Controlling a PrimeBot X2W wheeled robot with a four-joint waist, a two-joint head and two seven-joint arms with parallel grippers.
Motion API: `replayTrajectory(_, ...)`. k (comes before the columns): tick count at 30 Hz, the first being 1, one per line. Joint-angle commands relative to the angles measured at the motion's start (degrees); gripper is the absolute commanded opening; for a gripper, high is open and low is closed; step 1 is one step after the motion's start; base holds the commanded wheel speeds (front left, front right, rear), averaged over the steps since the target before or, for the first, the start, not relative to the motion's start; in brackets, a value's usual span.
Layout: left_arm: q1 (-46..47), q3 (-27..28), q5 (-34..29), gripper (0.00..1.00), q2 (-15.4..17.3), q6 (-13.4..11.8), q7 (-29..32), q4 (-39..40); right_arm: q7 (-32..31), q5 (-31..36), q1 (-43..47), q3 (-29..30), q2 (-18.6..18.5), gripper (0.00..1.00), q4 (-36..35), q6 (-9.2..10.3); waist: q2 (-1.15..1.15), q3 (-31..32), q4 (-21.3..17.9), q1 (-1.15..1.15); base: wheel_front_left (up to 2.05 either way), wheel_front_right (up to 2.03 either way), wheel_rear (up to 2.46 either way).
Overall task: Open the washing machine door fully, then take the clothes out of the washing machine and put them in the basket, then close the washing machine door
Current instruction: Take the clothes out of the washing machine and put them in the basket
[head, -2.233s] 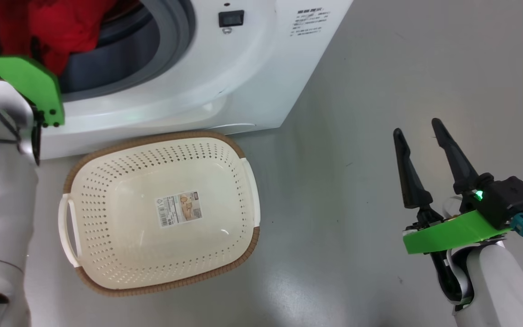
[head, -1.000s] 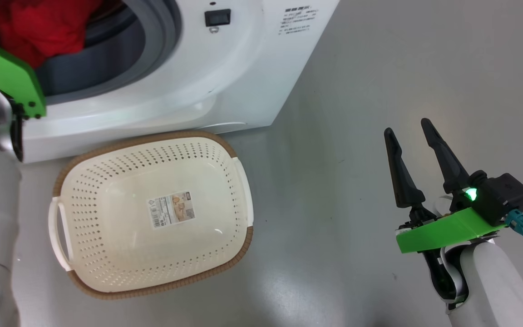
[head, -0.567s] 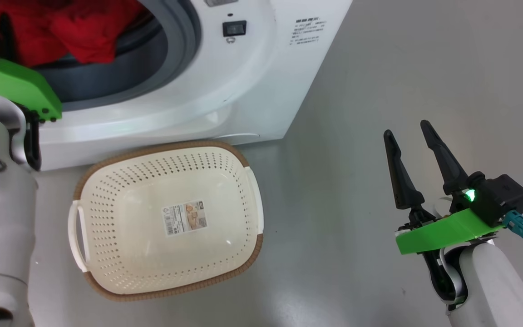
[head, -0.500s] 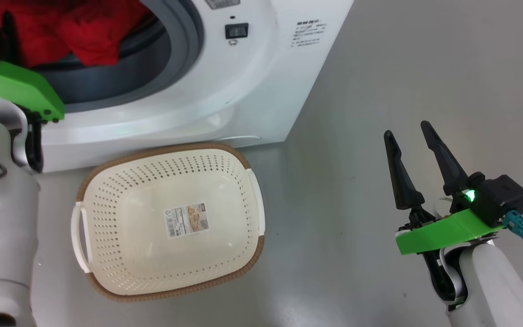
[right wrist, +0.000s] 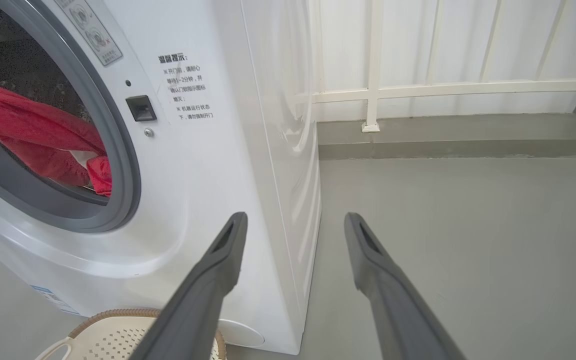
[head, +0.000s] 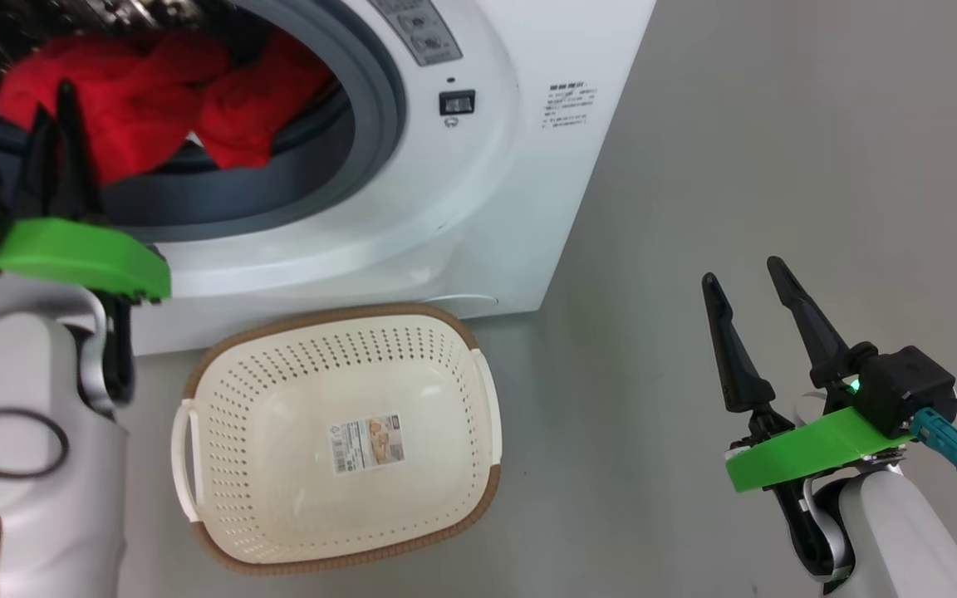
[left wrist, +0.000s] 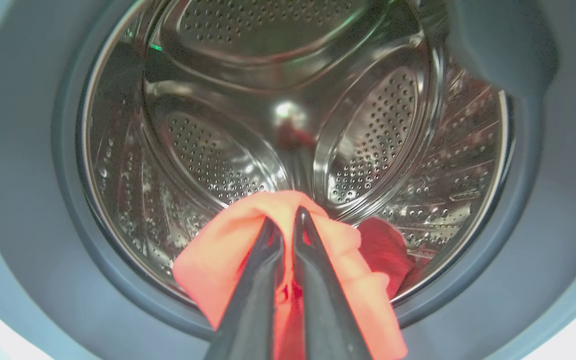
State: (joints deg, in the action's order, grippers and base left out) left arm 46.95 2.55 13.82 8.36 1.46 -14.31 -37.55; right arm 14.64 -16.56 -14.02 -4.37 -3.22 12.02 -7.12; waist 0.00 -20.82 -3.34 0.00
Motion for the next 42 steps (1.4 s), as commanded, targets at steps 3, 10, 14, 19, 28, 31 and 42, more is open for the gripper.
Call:
replayTrajectory(3, -4.17, 2.18, -1.07, 0.0, 0.99, 0.32, -0.68, 6.81, 0.36, 0.47, 0.83, -1.19, -0.24, 1.0, -0.86, -0.36, 0.0, 2.3, 0.93, 0.0, 0.0, 0.0, 0.0)
replayTrajectory(10, -10.56, 3.4, -0.61, 0.0, -0.31, 2.43, -0.68, 12.98, 0.36, 0.12, 1.48, -1.35, -0.17, 1.0, -0.21, -0.36, 0.0, 5.3, 1.06, 0.0, 0.0, 0.0, 0.0)
replayTrajectory(14, -13.92, 4.52, -0.8, 0.0, -0.92, 2.74, -0.68, 17.8, 0.36, -0.17, 2.0, -1.5, -0.07, 1.0, 0.06, -0.36, 0.0, 6.77, 0.82, 0.0, 0.0, 0.0, 0.0)
replayTrajectory(19, -18.28, 4.98, -1.31, 0.0, -1.92, 2.83, -0.69, 22.87, 0.36, -0.44, 2.75, -1.52, 0.04, 1.0, 0.3, -0.36, 0.0, 8.37, 0.64, 0.0, 0.0, 0.0, 0.0)
replayTrajectory(28, -24.54, 3.84, -1.75, 0.0, -3.24, 2.35, -0.69, 32.07, 0.36, -0.66, 3.96, -1.44, 0.17, 1.0, 0.63, -0.36, 0.0, 11.09, 0.54, 0.0, 0.0, 0.0, 0.0)
replayTrajectory(31, -27.37, 2.84, -1.39, 0.0, -3.86, 1.88, -0.47, 35.53, 0.36, -0.7, 4.36, -1.31, 0.2, 1.0, 0.69, -0.36, 0.0, 11.76, 0.55, 0.0, 0.0, 0.0, 0.0)
replayTrajectory(42, -32.74, -1.33, 1.51, 0.0, -4.98, 0.71, 2.39, 34.55, 0.36, -0.73, 4.18, -1.4, 0.28, 1.0, 0.21, -0.36, 0.0, 9.86, 0.89, 0.0, 0.0, 0.0, 0.0)
